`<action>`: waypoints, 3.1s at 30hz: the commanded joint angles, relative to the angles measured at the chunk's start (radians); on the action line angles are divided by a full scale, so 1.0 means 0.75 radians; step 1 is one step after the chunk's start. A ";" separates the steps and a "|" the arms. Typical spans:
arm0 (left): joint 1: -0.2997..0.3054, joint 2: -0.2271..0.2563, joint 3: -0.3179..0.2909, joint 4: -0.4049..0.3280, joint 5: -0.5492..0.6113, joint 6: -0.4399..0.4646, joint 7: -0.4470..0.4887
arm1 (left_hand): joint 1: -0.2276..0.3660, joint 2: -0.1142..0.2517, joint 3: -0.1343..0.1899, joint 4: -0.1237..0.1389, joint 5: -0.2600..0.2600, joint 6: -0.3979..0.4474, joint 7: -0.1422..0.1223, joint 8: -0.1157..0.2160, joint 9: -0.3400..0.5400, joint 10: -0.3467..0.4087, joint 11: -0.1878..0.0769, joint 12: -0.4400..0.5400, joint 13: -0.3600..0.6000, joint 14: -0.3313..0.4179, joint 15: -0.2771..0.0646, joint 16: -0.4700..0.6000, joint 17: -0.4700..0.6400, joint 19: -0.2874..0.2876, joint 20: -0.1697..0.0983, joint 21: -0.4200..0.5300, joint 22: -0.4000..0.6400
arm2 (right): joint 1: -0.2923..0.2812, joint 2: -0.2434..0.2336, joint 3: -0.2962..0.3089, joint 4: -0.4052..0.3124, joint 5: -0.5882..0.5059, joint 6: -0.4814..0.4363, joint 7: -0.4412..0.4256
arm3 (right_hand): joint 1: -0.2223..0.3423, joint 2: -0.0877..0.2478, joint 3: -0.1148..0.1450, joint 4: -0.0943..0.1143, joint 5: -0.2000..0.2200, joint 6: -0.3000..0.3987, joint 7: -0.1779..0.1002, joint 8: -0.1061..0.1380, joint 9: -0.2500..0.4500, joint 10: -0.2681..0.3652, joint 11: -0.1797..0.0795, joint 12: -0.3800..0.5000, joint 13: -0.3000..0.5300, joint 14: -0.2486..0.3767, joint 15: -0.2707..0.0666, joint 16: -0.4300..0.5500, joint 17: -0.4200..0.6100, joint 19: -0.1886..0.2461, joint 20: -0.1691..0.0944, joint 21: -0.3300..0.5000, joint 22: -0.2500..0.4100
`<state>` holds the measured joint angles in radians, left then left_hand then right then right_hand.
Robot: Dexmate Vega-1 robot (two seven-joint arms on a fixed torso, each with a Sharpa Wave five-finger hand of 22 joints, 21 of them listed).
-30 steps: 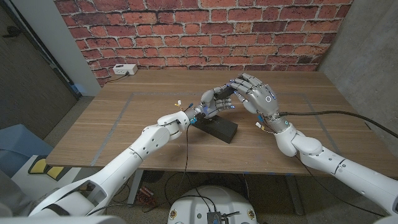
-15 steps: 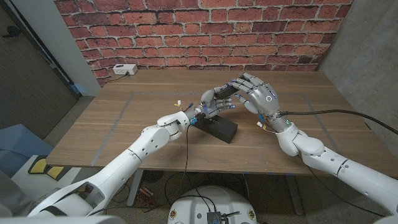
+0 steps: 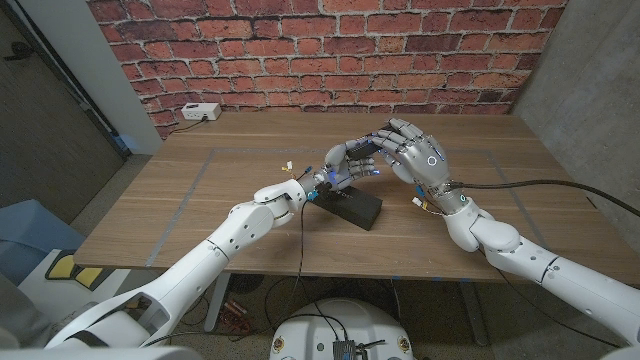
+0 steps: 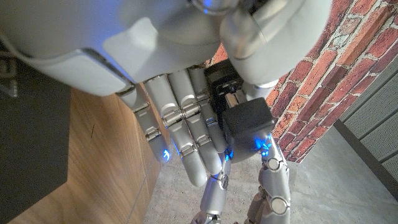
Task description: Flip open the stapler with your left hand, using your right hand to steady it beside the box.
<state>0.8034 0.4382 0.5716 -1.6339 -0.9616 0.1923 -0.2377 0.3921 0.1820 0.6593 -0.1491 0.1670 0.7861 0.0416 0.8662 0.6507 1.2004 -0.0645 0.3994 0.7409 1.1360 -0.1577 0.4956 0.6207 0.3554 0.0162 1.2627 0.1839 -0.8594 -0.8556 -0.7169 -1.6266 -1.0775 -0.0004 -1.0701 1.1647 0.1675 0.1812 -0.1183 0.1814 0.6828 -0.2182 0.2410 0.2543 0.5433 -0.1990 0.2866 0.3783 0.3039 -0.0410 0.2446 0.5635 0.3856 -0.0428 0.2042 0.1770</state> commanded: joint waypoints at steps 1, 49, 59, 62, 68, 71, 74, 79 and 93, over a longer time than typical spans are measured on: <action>0.008 -0.001 0.002 0.004 -0.004 -0.016 -0.019 | 0.007 0.017 0.256 0.247 0.005 0.062 -0.047 -0.002 0.005 0.017 0.003 0.005 -0.001 0.005 -0.008 0.009 -0.002 0.006 0.001 0.008 0.002 | 0.015 0.015 -0.030 -0.003 -0.066 -0.079 0.035 | 0.007 -0.013 0.000 -0.009 -0.005 -0.038 0.003 -0.020 -0.003 -0.035 -0.001 -0.016 0.005 0.009 -0.252 0.012 0.006 0.009 -0.101 0.010 0.004; 0.170 0.011 -0.071 -0.193 -0.222 0.094 0.228 | 0.012 0.013 0.267 0.232 0.008 0.052 -0.067 0.053 0.111 0.056 -0.014 0.018 -0.013 0.045 -0.016 0.031 -0.004 0.027 -0.008 0.023 0.003 | 0.060 0.015 0.014 0.050 0.138 0.229 -0.019 | 0.022 0.017 0.089 0.049 0.016 0.261 0.018 0.095 0.113 0.379 -0.004 0.306 0.195 0.220 -0.263 0.056 0.095 0.020 -0.162 0.037 0.016; 0.162 0.012 -0.062 -0.174 -0.240 0.102 0.231 | 0.013 0.013 0.270 0.227 0.008 0.054 -0.065 0.072 0.139 0.061 -0.017 0.020 -0.014 0.050 -0.016 0.033 -0.003 0.031 -0.006 0.028 0.004 | 0.039 0.001 0.051 0.028 0.199 0.294 0.003 | 0.024 0.017 0.089 0.047 0.018 0.265 0.020 0.096 0.121 0.379 -0.004 0.316 0.205 0.232 -0.264 0.054 0.097 0.024 -0.165 0.039 0.015; 0.159 0.013 -0.062 -0.172 -0.242 0.105 0.236 | 0.013 0.012 0.270 0.226 0.008 0.051 -0.066 0.075 0.146 0.062 -0.012 0.021 -0.012 0.047 -0.017 0.035 0.002 0.031 -0.006 0.028 0.004 | 0.027 -0.004 0.065 0.022 0.216 0.312 0.008 | 0.025 0.017 0.089 0.047 0.018 0.267 0.020 0.097 0.124 0.380 -0.004 0.319 0.208 0.235 -0.264 0.054 0.098 0.026 -0.165 0.039 0.015; 0.151 0.018 -0.057 -0.167 -0.242 0.113 0.233 | 0.012 0.012 0.270 0.224 0.008 0.048 -0.068 0.074 0.145 0.062 -0.015 0.021 -0.013 0.051 -0.016 0.034 -0.003 0.032 -0.007 0.030 0.004 | 0.007 -0.004 0.090 0.018 0.249 0.348 0.015 | 0.027 0.016 0.090 0.046 0.019 0.269 0.020 0.100 0.132 0.383 -0.004 0.327 0.216 0.246 -0.264 0.054 0.101 0.029 -0.167 0.040 0.014; 0.149 0.018 -0.055 -0.167 -0.243 0.116 0.236 | 0.012 0.012 0.270 0.224 0.008 0.049 -0.067 0.074 0.144 0.063 -0.015 0.022 -0.014 0.050 -0.017 0.033 -0.004 0.031 -0.008 0.031 0.004 | 0.002 -0.003 0.098 0.016 0.250 0.362 0.014 | 0.027 0.016 0.090 0.045 0.019 0.271 0.021 0.101 0.137 0.387 -0.004 0.334 0.221 0.251 -0.264 0.053 0.102 0.029 -0.166 0.040 0.014; 0.148 0.017 -0.054 -0.168 -0.242 0.114 0.237 | 0.012 0.012 0.271 0.223 0.008 0.053 -0.065 0.071 0.137 0.061 -0.014 0.022 -0.013 0.051 -0.016 0.033 -0.004 0.032 -0.008 0.032 0.004 | -0.005 0.001 0.106 0.010 0.256 0.373 0.017 | 0.028 0.015 0.090 0.044 0.019 0.273 0.021 0.103 0.142 0.388 -0.005 0.338 0.225 0.255 -0.264 0.052 0.103 0.031 -0.164 0.041 0.014; 0.150 0.017 -0.052 -0.172 -0.238 0.106 0.234 | 0.011 0.011 0.270 0.222 0.008 0.050 -0.065 0.072 0.140 0.063 -0.013 0.020 -0.017 0.047 -0.019 0.034 0.000 0.030 -0.007 0.032 0.004 | -0.013 0.010 0.115 0.009 0.260 0.388 0.023 | 0.031 0.013 0.089 0.041 0.020 0.274 0.022 0.105 0.153 0.392 -0.004 0.349 0.236 0.263 -0.264 0.049 0.105 0.035 -0.161 0.042 0.014; 0.147 0.024 -0.043 -0.177 -0.213 0.085 0.208 | 0.006 0.011 0.269 0.223 0.007 0.054 -0.055 0.048 0.098 0.041 -0.009 0.021 -0.003 0.036 -0.016 0.031 0.000 0.021 -0.007 0.033 0.004 | -0.017 0.014 0.109 -0.001 0.226 0.408 0.064 | 0.035 0.012 0.088 0.035 0.021 0.269 0.025 0.106 0.179 0.393 -0.001 0.374 0.262 0.282 -0.265 0.040 0.111 0.041 -0.157 0.043 0.014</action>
<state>0.9154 0.4535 0.5346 -1.7622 -1.1329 0.2670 -0.0690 0.3941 0.1800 0.6718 -0.1616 0.1661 0.7788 0.0341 0.9116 0.6821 1.2319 -0.0718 0.4141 0.7381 1.1661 -0.1643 0.5150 0.6188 0.3716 0.0072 1.2835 0.1837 -0.8666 -0.8467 -0.6361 -1.6192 -0.8919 0.2854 -1.0443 1.1789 0.1642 0.2395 -0.0964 0.1936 0.8612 -0.2303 0.3169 0.3299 0.7810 -0.2533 0.3695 0.4158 0.5059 -0.0463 0.2804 0.6422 0.4059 -0.0410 0.2327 0.1860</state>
